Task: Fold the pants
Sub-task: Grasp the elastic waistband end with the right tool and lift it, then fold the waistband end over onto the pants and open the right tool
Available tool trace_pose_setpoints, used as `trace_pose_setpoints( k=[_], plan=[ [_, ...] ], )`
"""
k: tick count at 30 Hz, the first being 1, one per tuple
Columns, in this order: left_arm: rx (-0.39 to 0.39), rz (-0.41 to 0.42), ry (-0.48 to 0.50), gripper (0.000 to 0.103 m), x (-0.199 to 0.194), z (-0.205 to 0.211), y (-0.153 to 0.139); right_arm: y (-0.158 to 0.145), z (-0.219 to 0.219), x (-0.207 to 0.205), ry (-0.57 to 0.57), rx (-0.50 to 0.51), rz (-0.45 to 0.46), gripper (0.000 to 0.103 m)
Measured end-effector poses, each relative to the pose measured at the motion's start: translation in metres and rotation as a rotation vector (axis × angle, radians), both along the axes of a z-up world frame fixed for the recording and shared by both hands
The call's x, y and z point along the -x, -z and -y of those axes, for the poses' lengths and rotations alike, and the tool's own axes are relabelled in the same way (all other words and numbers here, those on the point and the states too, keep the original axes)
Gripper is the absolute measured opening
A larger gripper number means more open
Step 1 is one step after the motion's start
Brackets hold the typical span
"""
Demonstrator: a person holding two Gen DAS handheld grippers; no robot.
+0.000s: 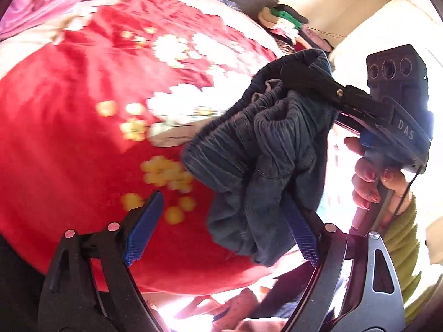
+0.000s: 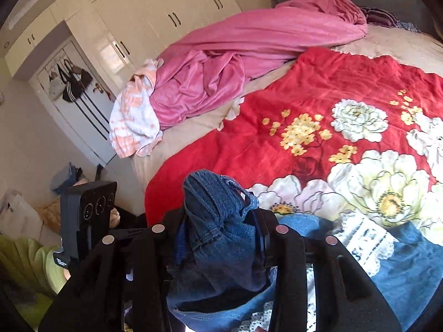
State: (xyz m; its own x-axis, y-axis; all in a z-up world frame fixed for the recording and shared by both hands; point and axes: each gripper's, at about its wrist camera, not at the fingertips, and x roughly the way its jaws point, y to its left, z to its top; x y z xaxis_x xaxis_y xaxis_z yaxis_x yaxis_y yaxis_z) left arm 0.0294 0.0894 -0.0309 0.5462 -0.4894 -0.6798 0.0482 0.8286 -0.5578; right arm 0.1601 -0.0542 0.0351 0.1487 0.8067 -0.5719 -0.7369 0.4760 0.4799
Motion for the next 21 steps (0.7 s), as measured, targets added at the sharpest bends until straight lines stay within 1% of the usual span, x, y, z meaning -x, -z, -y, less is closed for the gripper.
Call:
trace_pose_setpoints(
  k=[1,2,4,7,8,9,10,11,13,14,15,16,18,21],
  plan=[
    [0.025,-0.004,0.03,0.076,-0.004,0.008,-0.002,-0.003,0.011,-0.003,0.012,-0.015,0.002,0.035],
    [0.048,-0.012,0.053,0.069,-0.009,0.016,-0.004,-0.005,0.021,-0.005,0.02,-0.028,0.007,0.035],
    [0.081,-0.02,0.086,0.059,-0.015,0.033,-0.009,-0.011,0.038,-0.005,0.038,-0.047,0.027,0.036],
    [0.067,0.022,0.135,0.059,-0.016,0.065,-0.02,-0.018,0.072,-0.002,0.096,-0.08,0.069,0.038],
    [0.069,0.034,0.163,0.059,-0.016,0.076,-0.022,-0.019,0.086,-0.001,0.133,-0.086,0.074,0.042],
    [0.067,0.043,0.198,0.059,-0.015,0.088,-0.024,-0.019,0.103,-0.002,0.179,-0.088,0.073,0.049],
    [0.067,0.054,0.233,0.06,-0.012,0.099,-0.024,-0.018,0.119,-0.001,0.224,-0.086,0.07,0.05],
    [0.073,0.065,0.269,0.06,-0.009,0.108,-0.024,-0.016,0.134,0.001,0.26,-0.081,0.068,0.051],
    [0.122,0.078,0.319,0.06,-0.004,0.115,-0.025,-0.011,0.157,0.009,0.319,-0.04,0.071,0.052],
    [0.139,0.089,0.332,0.06,-0.004,0.115,-0.025,-0.008,0.165,0.015,0.343,-0.012,0.079,0.056],
    [0.133,0.113,0.328,0.06,0.0,0.113,-0.028,-0.006,0.171,0.02,0.359,0.013,0.085,0.058],
    [0.102,0.14,0.31,0.06,0.004,0.114,-0.033,-0.003,0.175,0.025,0.366,0.032,0.086,0.058],
    [0.015,0.171,0.252,0.06,0.004,0.112,-0.039,0.003,0.178,0.033,0.366,0.05,0.081,0.058],
    [-0.057,0.148,0.243,0.06,-0.007,0.122,-0.035,0.011,0.162,0.036,0.338,0.076,0.061,0.059]
  ],
)
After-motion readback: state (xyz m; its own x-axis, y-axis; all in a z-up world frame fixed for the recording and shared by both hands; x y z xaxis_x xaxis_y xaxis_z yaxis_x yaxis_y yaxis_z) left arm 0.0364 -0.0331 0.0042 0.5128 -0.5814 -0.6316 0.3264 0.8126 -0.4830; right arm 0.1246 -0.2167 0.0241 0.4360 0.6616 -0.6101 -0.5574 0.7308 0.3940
